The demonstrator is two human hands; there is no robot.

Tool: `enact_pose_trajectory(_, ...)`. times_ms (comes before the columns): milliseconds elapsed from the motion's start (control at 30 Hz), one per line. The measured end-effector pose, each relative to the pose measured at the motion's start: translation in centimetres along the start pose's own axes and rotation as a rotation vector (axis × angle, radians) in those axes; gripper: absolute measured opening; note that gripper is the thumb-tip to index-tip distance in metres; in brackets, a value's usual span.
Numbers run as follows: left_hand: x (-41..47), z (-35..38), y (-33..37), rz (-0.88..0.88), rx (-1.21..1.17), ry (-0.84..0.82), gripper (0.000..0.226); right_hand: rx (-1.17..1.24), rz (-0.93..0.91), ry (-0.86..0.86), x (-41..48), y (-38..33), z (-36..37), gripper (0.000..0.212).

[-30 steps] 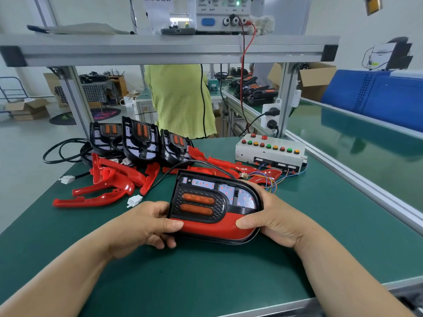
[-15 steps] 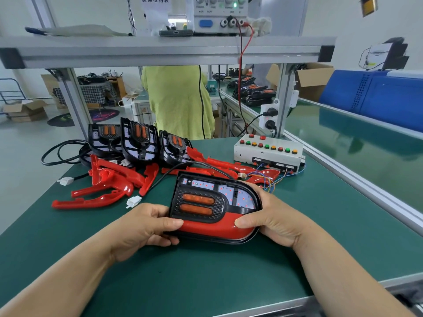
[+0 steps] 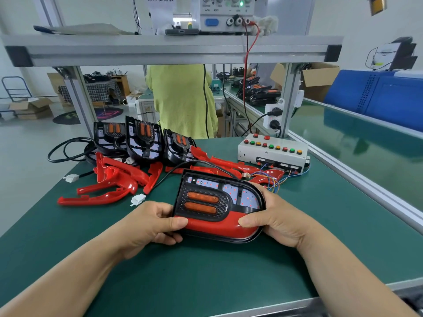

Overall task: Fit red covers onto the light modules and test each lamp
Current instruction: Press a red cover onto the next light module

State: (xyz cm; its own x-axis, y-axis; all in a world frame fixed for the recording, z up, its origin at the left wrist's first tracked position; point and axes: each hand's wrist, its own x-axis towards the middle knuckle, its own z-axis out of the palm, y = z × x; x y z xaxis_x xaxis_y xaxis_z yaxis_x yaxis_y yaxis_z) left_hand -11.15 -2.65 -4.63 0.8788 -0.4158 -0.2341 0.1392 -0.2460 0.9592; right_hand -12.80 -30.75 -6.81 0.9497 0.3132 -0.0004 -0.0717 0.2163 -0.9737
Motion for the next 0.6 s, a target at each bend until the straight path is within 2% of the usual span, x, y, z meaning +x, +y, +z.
enact_pose_trajectory(167, 0.07, 0.05, -0.16, 0.014, 0.010, 0.023, 0.029, -0.012, -0.001, 0.017, -0.12, 0.02, 0.09, 0.087)
enact_pose_trajectory(367, 0.15, 0.20, -0.36, 0.028, 0.049, 0.052, 0.013, -0.015, 0.004, 0.078, -0.20, 0.08, 0.18, 0.092)
enact_pose_trajectory(600, 0.13, 0.24, -0.13, 0.012, 0.036, 0.048, 0.026, -0.014, 0.011, 0.054, -0.14, 0.08, 0.08, 0.092)
